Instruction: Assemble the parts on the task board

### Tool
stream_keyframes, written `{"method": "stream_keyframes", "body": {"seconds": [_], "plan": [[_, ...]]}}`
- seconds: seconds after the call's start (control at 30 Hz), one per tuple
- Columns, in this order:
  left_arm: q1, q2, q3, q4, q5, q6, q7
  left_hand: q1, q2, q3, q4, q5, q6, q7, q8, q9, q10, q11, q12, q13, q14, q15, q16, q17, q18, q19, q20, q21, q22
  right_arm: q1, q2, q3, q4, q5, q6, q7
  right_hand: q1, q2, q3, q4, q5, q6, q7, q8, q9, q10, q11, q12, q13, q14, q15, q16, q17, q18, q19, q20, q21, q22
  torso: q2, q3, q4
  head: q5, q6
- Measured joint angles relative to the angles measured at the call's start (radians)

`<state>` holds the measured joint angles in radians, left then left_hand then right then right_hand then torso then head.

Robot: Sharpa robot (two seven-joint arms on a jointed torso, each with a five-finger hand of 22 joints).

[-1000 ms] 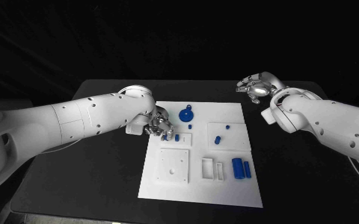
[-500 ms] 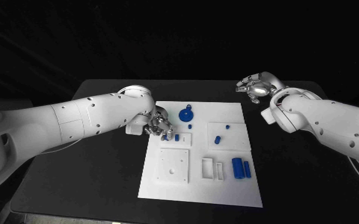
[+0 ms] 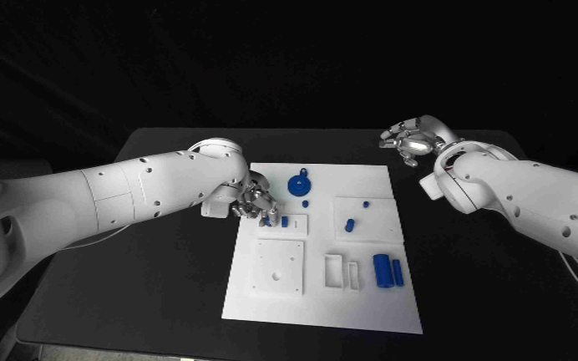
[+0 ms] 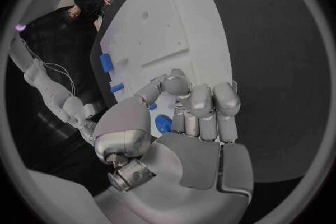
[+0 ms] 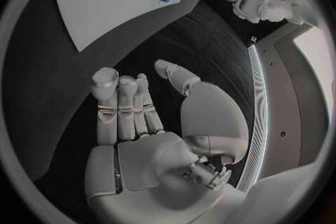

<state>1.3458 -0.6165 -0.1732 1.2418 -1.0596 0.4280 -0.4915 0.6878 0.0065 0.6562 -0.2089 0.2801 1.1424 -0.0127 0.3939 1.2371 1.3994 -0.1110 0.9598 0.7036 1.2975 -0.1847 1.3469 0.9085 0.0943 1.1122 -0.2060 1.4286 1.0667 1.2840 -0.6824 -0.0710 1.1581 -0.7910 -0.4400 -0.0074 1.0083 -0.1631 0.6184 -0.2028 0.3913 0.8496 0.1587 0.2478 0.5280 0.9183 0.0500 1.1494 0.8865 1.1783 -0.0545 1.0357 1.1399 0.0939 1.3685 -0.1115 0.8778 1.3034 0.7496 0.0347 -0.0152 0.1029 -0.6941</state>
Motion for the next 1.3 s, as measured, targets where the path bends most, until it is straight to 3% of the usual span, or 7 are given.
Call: {"method": "stream_keyframes", "body": {"seconds": [0.17, 0.53, 0.67, 0.77, 0.97, 1.17, 1.3], "plan": [[-0.003, -0.001, -0.002, 0.0, -0.001, -0.003, -0.002, 0.0, -0.011, -0.011, 0.011, -0.042, 0.005, 0.004, -0.008, 0.007, -0.001, 0.0, 0.0, 0.0, 0.0, 0.0, 0.0, 0.0, 0.005, 0.0, 0.0, 0.0, -0.001, 0.0, 0.0, 0.0, 0.0, 0.0, 0.0, 0.0, 0.0, 0.0, 0.0, 0.0, 0.0, 0.0, 0.0, 0.0, 0.001, 0.0, 0.0, 0.0, -0.001, 0.0, 0.0, 0.0, 0.0, 0.0, 0.0, 0.0, 0.0, 0.0, 0.0, 0.0, 0.0, -0.001, 0.0], [-0.003, -0.008, -0.002, 0.011, -0.002, -0.007, -0.006, 0.004, -0.015, -0.011, 0.011, -0.045, 0.005, 0.004, -0.012, 0.01, -0.001, 0.0, 0.0, 0.0, 0.0, 0.0, 0.0, 0.0, 0.005, -0.003, -0.003, 0.0, -0.001, 0.0, -0.001, 0.0, 0.001, 0.0, 0.0, 0.0, 0.0, 0.0, 0.0, 0.0, 0.0, 0.0, 0.0, 0.0, 0.001, 0.0, 0.0, 0.0, -0.001, 0.0, 0.0, 0.0, 0.0, 0.0, -0.001, 0.001, 0.0, 0.0, 0.0, -0.0001, -0.0003, -0.001, 0.001], [-0.005, -0.009, -0.003, 0.013, -0.003, -0.01, -0.007, 0.004, -0.025, -0.018, 0.018, -0.066, 0.005, 0.004, -0.019, 0.013, -0.001, 0.0, 0.0, 0.0, 0.0, 0.0, -0.004, 0.0, 0.007, -0.007, 0.0, 0.0, -0.003, 0.0, -0.001, 0.0, 0.001, 0.0, 0.0, 0.0, 0.0, 0.0, 0.003, -0.003, 0.0, 0.0, 0.0, 0.0, 0.001, 0.0, 0.0, 0.0, -0.001, 0.0, 0.0, 0.0, -0.001, 0.0, -0.001, 0.001, 0.0, 0.0, 0.0, -0.0001, -0.0003, -0.001, 0.001], [-0.007, -0.01, -0.004, 0.013, -0.004, -0.014, -0.008, 0.001, -0.043, -0.023, 0.039, -0.13, 0.01, 0.002, -0.023, 0.021, -0.001, 0.0, 0.0, 0.0, 0.0, 0.0, -0.004, 0.0, 0.008, -0.007, 0.001, 0.0, -0.004, 0.0, -0.001, 0.0, 0.001, 0.0, 0.0, 0.0, 0.0, 0.0, 0.003, -0.003, 0.0, 0.0, 0.0, 0.0, 0.001, 0.0, 0.0, 0.0, -0.001, 0.0, 0.0, 0.0, -0.001, 0.0, -0.001, 0.001, 0.0, 0.0, 0.0, -0.0001, -0.0003, -0.001, 0.002], [-0.008, -0.01, -0.004, 0.014, -0.005, -0.021, -0.008, -0.012, -0.089, -0.035, 0.069, -0.22, 0.014, -0.002, -0.039, 0.033, -0.001, 0.0, -0.004, 0.0, 0.002, -0.002, -0.004, 0.0, 0.008, -0.009, 0.003, 0.0, -0.006, 0.0, -0.001, 0.0, 0.001, 0.0, 0.0, 0.0, 0.0, 0.0, 0.003, -0.003, 0.0, 0.001, -0.001, 0.0, 0.0, 0.0, 0.0, 0.0, -0.002, 0.0, 0.0, 0.0, -0.001, 0.0, -0.002, 0.002, 0.0, 0.001, 0.0, -0.0002, -0.0005, -0.001, 0.003], [-0.008, -0.01, -0.004, 0.013, -0.006, -0.023, -0.008, -0.03, -0.12, -0.042, 0.084, -0.227, 0.013, -0.001, -0.039, 0.039, -0.001, 0.0, -0.004, 0.001, 0.004, -0.003, -0.004, 0.0, 0.014, -0.01, 0.004, 0.0, -0.007, 0.0, -0.001, 0.0, 0.001, 0.0, 0.0, 0.0, 0.0, 0.0, 0.003, -0.003, 0.0, 0.001, -0.002, 0.0, 0.0, 0.0, 0.0, 0.0, -0.002, 0.0, 0.0, 0.0, -0.001, 0.0, -0.002, 0.002, 0.0, 0.001, 0.0, -0.0003, -0.0005, -0.001, 0.004], [-0.009, -0.01, -0.005, 0.012, -0.005, -0.027, -0.006, -0.034, -0.124, -0.04, 0.093, -0.227, 0.014, 0.0, -0.043, 0.042, -0.001, 0.0, -0.004, 0.002, 0.004, -0.003, -0.004, 0.0, 0.015, -0.01, 0.004, 0.0, -0.007, 0.0, -0.002, 0.0, 0.001, 0.0, 0.0, 0.0, 0.0, 0.0, 0.003, -0.003, 0.0, 0.001, -0.002, 0.0, 0.0, 0.0, 0.0, 0.0, -0.001, 0.0, 0.0, 0.0, -0.001, 0.0, -0.002, 0.002, 0.0, 0.001, 0.0, -0.0002, -0.0005, -0.002, 0.004]]}}
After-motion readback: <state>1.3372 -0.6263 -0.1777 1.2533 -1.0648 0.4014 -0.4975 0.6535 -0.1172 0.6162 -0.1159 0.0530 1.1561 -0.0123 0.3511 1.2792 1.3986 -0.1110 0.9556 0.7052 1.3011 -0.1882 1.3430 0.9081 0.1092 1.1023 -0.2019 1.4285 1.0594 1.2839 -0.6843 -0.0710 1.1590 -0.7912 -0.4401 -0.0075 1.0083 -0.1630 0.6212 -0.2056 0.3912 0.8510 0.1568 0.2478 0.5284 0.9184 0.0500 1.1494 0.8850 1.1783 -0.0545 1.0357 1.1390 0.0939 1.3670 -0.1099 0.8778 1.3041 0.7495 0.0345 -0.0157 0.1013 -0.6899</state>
